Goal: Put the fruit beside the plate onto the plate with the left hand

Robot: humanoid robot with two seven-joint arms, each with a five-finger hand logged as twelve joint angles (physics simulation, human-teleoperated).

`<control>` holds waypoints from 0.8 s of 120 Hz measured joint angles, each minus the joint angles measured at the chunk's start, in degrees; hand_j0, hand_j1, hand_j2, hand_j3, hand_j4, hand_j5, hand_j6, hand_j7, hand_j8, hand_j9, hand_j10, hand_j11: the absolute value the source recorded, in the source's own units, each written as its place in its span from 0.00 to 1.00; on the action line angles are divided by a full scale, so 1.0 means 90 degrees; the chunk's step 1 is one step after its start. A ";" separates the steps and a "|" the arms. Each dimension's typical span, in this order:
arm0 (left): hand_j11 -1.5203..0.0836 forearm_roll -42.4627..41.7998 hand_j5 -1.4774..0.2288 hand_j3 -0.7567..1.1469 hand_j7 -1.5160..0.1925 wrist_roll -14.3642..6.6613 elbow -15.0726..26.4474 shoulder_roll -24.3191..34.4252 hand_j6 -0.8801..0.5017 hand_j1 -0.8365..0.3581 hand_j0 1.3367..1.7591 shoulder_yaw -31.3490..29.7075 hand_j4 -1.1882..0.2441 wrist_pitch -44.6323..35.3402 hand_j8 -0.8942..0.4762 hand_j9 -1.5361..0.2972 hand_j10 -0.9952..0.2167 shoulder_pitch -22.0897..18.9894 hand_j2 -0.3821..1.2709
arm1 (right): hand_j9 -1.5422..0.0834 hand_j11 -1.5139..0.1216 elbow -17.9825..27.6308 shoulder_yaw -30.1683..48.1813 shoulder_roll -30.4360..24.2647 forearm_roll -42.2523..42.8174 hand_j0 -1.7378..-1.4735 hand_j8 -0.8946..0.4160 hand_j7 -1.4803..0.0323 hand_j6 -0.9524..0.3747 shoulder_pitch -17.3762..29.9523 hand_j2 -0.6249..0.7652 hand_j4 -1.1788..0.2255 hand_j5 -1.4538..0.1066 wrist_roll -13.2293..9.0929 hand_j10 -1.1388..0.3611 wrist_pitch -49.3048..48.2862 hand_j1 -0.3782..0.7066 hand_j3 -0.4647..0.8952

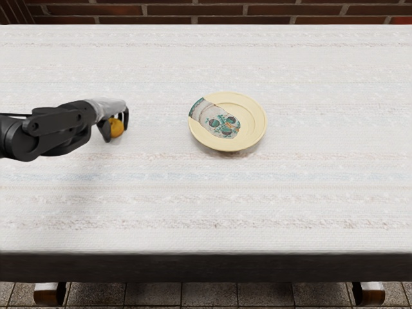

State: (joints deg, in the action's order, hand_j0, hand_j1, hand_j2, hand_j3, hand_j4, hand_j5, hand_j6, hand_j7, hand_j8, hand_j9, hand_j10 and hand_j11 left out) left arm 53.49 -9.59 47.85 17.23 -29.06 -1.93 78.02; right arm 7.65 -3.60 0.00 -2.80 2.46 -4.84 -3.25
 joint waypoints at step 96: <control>0.29 -0.1118 0.24 0.40 0.27 0.0001 0.0617 -0.0370 0.37 0.44 0.75 0.0045 0.32 0.0082 0.38 0.26 0.17 0.1132 0.44 | 0.93 0.91 0.0000 0.0000 0.0000 0.0001 0.30 0.66 0.96 0.70 0.0000 0.45 0.82 0.91 -0.0002 0.74 0.0000 0.05 0.34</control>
State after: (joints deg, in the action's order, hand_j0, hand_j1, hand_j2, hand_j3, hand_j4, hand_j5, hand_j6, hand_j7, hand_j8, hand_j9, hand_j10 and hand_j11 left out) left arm 43.43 -9.59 53.40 13.90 -28.66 -1.19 88.20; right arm 7.65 -3.60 0.00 -2.79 2.46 -4.86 -3.25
